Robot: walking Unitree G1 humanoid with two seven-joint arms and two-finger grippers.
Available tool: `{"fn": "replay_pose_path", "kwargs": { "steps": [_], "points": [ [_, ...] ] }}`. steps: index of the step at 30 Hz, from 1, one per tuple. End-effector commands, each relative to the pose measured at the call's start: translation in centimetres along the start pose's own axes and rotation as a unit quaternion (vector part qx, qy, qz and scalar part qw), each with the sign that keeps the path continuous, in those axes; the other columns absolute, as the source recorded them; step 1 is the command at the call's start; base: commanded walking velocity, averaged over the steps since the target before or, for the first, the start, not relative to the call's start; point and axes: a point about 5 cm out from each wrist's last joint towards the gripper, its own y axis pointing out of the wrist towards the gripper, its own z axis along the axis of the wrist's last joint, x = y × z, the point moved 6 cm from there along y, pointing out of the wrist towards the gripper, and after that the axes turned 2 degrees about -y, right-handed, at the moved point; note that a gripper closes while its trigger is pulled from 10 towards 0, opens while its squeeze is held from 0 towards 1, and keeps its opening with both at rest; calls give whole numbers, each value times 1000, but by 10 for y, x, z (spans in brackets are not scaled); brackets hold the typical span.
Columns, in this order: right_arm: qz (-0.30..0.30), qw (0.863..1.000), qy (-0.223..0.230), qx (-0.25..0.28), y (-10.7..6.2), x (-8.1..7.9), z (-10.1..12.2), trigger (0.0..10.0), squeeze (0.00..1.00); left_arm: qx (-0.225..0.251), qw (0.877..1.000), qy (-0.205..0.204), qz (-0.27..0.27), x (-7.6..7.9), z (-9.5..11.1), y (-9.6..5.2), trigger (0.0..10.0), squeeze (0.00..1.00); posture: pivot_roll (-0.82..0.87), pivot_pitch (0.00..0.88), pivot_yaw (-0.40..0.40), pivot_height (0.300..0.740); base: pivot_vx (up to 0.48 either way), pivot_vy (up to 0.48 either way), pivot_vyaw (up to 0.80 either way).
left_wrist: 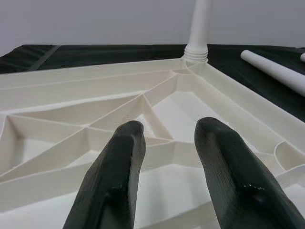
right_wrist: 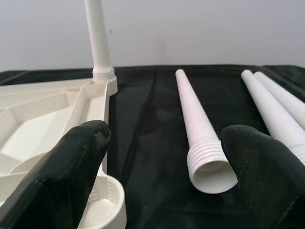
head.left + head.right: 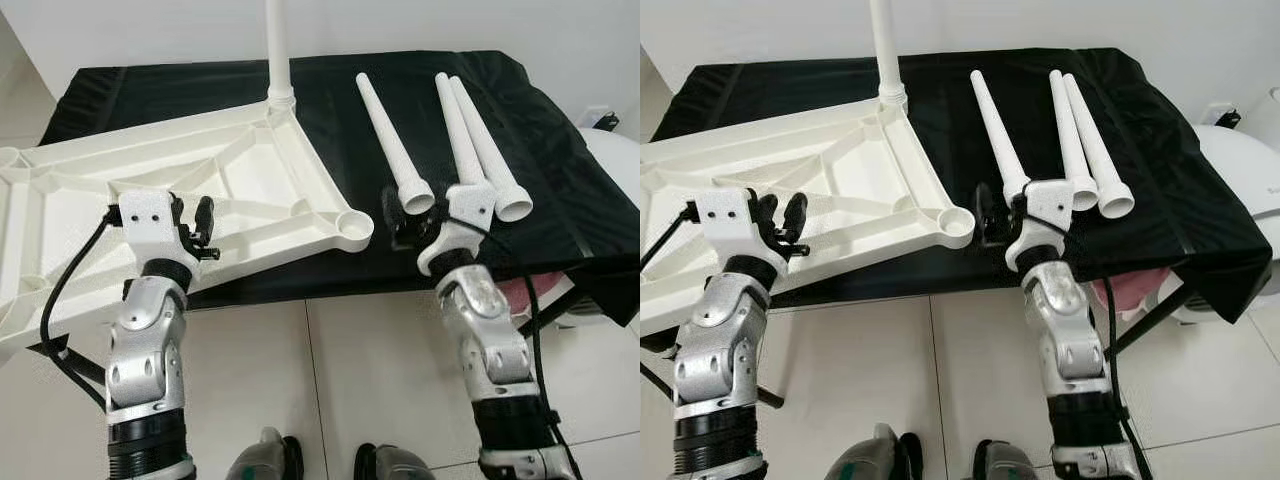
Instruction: Building children table
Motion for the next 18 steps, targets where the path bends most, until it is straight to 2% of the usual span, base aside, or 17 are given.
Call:
{"fn": "replay_pose_path", "kwargs": {
  "steps": [1,9,11,18],
  "points": [
    [0,1000,6,6,-2,-1,-1,10000,0,1,999,12,37,-8,-3,0,10000,0,-74,106,43,740,0,0,0],
    [-1,1000,-15,14,9,2,10,10000,0,20,999,29,21,-3,13,3,10000,0,-56,117,23,740,0,0,0],
    [-7,1000,-18,14,12,7,11,10000,0,29,999,41,8,0,18,3,10000,0,-48,117,14,740,0,0,0],
    [-7,999,-29,31,19,14,23,10000,0,46,998,48,1,-1,34,6,10000,0,-43,117,10,740,0,0,0]
  ]
}}
